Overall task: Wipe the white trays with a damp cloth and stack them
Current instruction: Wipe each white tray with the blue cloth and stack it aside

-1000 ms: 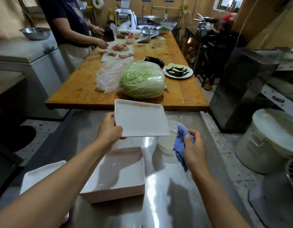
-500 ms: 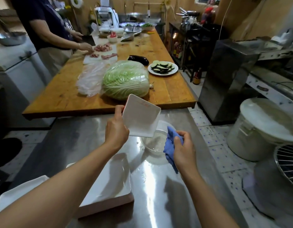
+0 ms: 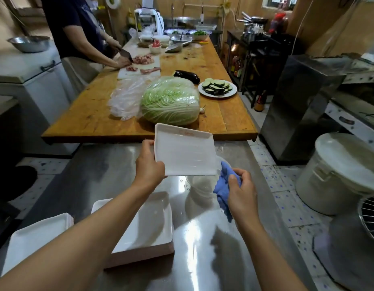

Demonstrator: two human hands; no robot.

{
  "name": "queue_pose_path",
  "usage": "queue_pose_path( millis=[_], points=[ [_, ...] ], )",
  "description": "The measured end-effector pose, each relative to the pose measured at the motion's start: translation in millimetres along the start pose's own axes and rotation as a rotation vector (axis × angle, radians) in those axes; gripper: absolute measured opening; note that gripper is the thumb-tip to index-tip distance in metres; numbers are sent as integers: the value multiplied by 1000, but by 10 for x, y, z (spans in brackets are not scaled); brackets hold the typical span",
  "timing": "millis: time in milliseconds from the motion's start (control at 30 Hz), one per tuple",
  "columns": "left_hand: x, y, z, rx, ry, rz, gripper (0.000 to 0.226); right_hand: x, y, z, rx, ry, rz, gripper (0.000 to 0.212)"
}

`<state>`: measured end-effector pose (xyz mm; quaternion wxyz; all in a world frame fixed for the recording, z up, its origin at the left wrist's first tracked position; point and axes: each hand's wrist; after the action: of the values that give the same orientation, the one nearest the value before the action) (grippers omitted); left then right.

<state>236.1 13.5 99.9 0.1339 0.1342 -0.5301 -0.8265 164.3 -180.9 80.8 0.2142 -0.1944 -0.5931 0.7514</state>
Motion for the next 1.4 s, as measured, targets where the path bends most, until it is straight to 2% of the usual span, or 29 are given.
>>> queue_pose_path(
  millis=[133,267,333,400,467,533,633,767,833,900,967,1067,1167,1300,1400],
  points=[
    [158,-155,348,168,-43,230,51,135,-157,-126,22,-58,85,9],
    [384,-327,802,273,-12,367,47,329,-345,-355,80,-65,313,16],
    [489,-426,1036,283,-22,413,44,436,-396,-499,141,-121,421,18],
    [573,-521,1254,274,-18,443,42,551,-375,-643,297,-285,477,24],
    [643,-614,1436,254,-7,448,42,673,-244,-754,567,-438,569,27],
    [713,-712,1585,273,2,464,43,810,-116,-813,750,-514,677,32],
    [814,-859,1755,319,-1,511,46,986,-10,-898,684,-531,693,30],
    [938,-990,1881,381,-74,526,45,1044,27,-1097,791,-510,694,37],
    [960,-1018,1944,408,-89,524,44,1105,-47,-1198,710,-476,667,27],
    [955,-1028,2006,421,-94,521,43,1179,-143,-1279,668,-382,719,14],
    [940,-1021,2056,436,-99,507,42,1257,-221,-1359,552,-426,686,14],
    [921,-988,2082,439,-104,483,37,1430,-371,-1530,541,-437,842,12],
    [927,-946,2075,408,-139,431,35,1604,-473,-1703,482,-545,830,30],
    [947,-930,2081,433,-156,368,31,1769,-628,-1781,362,-633,827,37],
    [898,-954,2128,495,-181,339,29,1782,-685,-1715,367,-674,829,45]
  ],
)
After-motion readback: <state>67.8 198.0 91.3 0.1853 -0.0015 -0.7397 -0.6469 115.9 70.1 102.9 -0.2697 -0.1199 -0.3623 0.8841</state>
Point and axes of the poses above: each hand's wrist, its own x-axis away from the middle knuckle, its own z-axis out of the back of the hand, y = z × x, and after that the axes turned 8 degrees about y, right-handed
